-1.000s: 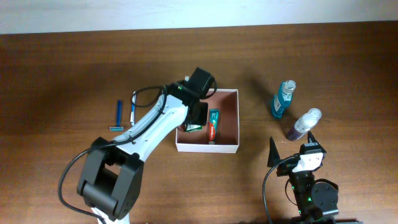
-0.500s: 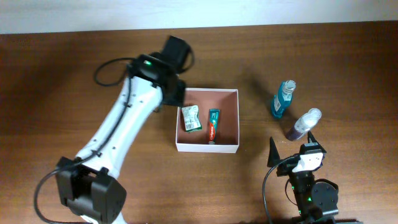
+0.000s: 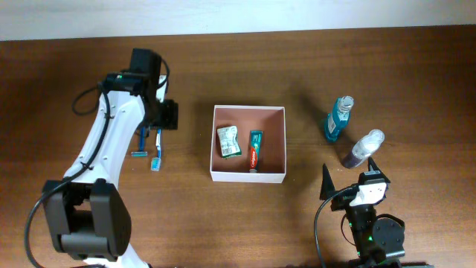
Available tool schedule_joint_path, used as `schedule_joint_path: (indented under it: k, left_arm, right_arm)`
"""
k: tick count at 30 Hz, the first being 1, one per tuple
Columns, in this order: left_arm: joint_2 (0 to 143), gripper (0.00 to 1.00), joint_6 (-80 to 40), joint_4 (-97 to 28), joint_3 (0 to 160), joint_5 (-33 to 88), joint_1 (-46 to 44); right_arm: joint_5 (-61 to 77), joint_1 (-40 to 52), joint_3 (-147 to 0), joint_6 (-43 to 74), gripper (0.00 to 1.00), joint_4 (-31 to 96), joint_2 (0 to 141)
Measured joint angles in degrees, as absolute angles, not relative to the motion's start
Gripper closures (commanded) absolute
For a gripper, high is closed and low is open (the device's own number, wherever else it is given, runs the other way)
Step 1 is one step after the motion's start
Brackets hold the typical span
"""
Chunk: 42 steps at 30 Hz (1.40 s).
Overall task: Pack container
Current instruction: 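Carry the soap bar into the box beside the toothpaste and release, then move left gripper over the blue toothbrush and grasp it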
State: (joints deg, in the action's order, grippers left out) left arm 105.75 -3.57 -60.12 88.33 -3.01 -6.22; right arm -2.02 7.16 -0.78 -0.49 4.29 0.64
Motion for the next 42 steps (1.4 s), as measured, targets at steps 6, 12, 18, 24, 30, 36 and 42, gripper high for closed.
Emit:
schedule_joint_path:
  k: [6, 12, 18, 24, 30, 36, 42]
  left_arm:
    - [105.60, 0.32, -2.70, -51.79, 78.00, -0.58, -4.78]
    - [105.60, 0.32, -2.57, -47.20, 74.59, -0.14, -4.80]
    - [105.60, 0.32, -2.57, -43.51, 71.11, -0.12, -4.67]
    - [105.60, 0.32, -2.57, -40.58, 68.86, -0.14, -4.60]
    - [105.60, 0.38, -2.66, -37.85, 67.51, -0.16, -3.33]
    - [105.60, 0.41, -2.79, -34.63, 65.12, -0.16, -1.67]
    - [105.60, 0.59, -2.98, -33.39, 64.97, -0.14, -1.69]
  right_arm:
    - [-2.02, 7.16, -0.78, -0.49, 0.02, 4.29, 0.62]
    - [-2.02, 7.16, -0.78, -0.47, 0.02, 4.29, 0.64]
    - [-2.02, 7.16, -0.78, -0.49, 0.02, 4.29, 0.62]
    - [-2.02, 7.16, -0.78, -0.45, 0.02, 4.29, 0.62]
    - [-2.02, 7.16, -0.78, -0.45, 0.01, 4.29, 0.62]
    - [-2.02, 7.16, -0.78, -0.49, 0.02, 4.29, 0.62]
    - [-2.02, 7.16, -0.78, -0.49, 0.01, 4.29, 0.62]
